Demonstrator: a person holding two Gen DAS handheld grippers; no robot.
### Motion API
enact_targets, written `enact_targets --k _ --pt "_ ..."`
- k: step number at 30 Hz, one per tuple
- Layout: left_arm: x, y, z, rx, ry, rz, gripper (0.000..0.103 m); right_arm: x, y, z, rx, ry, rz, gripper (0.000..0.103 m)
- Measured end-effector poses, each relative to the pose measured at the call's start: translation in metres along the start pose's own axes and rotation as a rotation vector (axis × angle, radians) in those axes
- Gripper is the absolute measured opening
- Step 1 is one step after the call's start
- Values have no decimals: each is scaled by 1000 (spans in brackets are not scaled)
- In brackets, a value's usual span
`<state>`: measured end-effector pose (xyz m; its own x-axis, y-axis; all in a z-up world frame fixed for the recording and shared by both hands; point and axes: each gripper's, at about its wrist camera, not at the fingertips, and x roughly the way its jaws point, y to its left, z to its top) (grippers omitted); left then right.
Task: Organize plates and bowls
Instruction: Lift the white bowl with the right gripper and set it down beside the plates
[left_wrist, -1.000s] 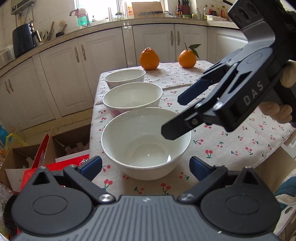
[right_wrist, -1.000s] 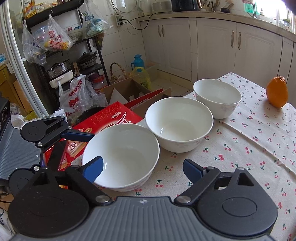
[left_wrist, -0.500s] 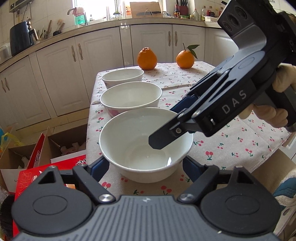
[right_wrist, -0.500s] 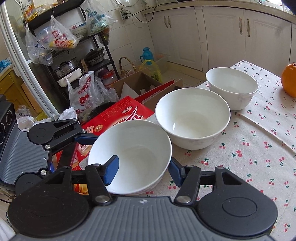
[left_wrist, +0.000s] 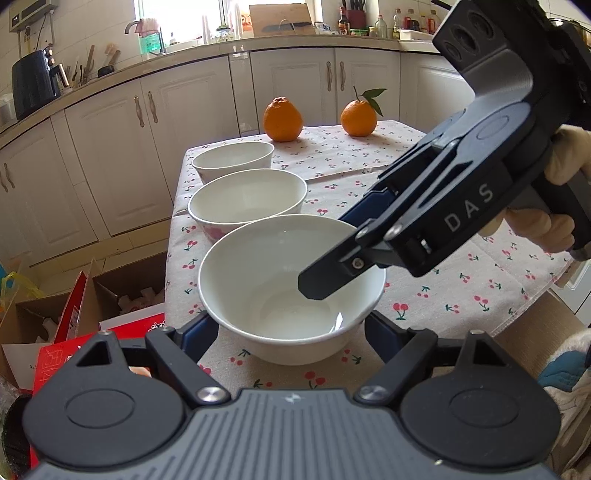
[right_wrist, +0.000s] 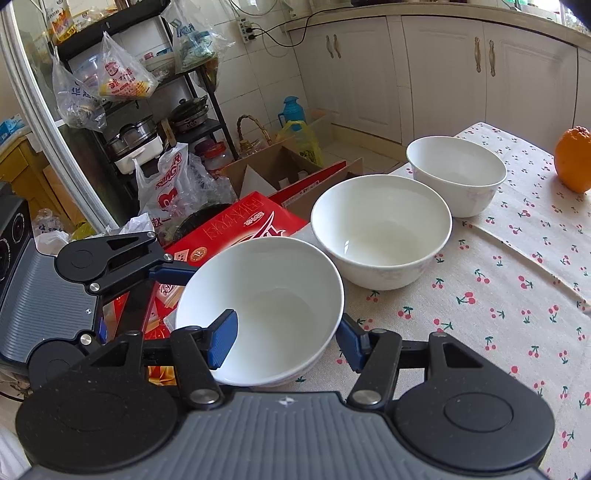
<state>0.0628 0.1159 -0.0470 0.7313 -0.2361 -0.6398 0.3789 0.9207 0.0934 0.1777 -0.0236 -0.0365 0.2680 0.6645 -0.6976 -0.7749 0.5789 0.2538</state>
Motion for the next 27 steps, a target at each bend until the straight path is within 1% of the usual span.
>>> enact_targets --k 6,14,17,21,27 --pt "6 -16 12 37 -25 -52 86 -21 -9 -14 44 -28 -61 64" --pt "27 -42 33 76 -63 -157 86 -60 -28 -32 113 -73 -172 65" --pt "37 -53 40 101 -70 -191 86 -71 -39 -41 151 -92 -201 65" --pt "50 -65 49 132 -77 -225 86 -82 -53 -51 188 -104 -242 65" --pt "68 -80 58 150 -68 -258 86 -90 -72 -60 235 -110 -277 65"
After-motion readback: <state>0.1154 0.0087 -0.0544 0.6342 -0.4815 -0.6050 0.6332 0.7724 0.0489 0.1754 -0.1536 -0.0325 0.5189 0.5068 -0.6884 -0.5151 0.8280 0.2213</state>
